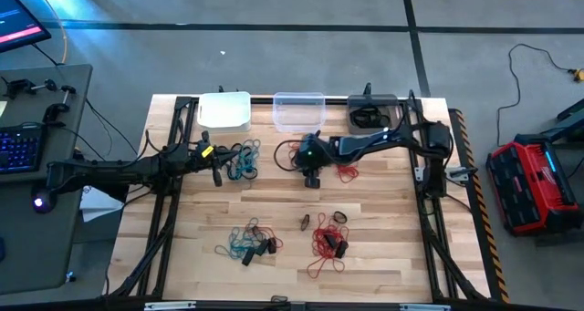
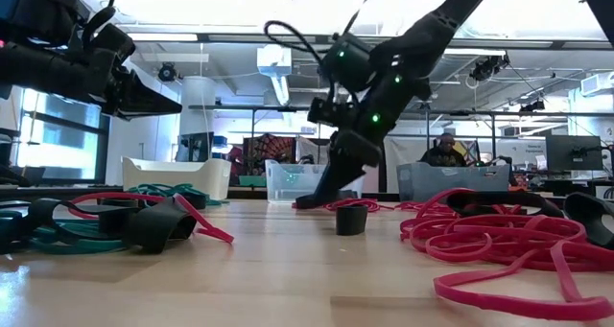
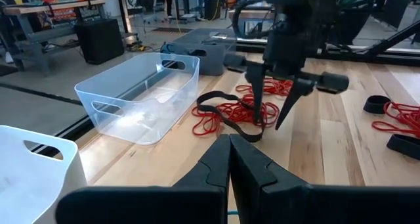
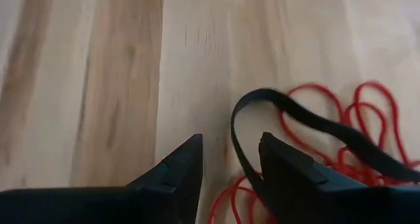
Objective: Sort rubber bands into baskets
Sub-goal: Put the black rubber band into the black bin
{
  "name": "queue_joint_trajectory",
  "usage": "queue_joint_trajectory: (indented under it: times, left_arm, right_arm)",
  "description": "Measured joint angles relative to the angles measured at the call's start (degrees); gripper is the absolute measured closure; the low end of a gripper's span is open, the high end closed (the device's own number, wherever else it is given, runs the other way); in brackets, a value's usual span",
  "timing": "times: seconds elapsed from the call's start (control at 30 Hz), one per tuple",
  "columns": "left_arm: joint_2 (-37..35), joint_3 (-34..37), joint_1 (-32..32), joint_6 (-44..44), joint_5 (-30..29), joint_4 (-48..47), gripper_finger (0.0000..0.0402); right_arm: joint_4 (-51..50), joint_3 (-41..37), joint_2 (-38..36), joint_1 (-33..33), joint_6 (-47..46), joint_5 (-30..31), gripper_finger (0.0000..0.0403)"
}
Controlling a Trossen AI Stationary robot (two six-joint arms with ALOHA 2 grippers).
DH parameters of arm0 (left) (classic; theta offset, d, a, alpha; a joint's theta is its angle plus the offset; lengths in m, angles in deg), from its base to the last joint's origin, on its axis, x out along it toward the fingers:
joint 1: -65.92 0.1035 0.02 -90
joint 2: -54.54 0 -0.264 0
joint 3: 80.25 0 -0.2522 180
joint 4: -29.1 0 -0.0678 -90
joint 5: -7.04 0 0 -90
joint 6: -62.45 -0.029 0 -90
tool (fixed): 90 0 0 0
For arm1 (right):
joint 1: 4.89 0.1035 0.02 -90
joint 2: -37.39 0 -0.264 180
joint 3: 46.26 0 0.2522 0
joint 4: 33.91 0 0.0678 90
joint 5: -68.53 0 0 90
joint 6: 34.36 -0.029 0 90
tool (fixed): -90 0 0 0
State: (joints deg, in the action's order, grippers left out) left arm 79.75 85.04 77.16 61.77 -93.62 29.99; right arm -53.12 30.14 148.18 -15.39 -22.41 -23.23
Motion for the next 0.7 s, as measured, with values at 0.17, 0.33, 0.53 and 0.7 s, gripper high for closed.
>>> queue_joint_trajectory:
  times: [0.17,0.33,0.53,0.7]
  left_arm:
    - [0.0,0.0,0.0,0.0,0.0,0.0,0.0401]
    - [0.0,0.0,0.0,-0.4,0.0,0.0,0.0401]
    - [0.0,0.0,0.0,0.0,0.0,0.0,0.0402]
    - [0.0,0.0,0.0,0.0,0.0,0.0,0.0401]
  right_arm:
    - [0.1,0.1,0.6,0.0,0.1,0.0,0.0303]
    - [-0.4,0.1,0.6,0.0,0.0,0.0,0.0379]
    - [-1.0,0.3,0.1,0.0,-0.1,-0.3,0.0390]
    - [-1.2,2.0,-2.0,0.0,0.6,-0.3,0.0399]
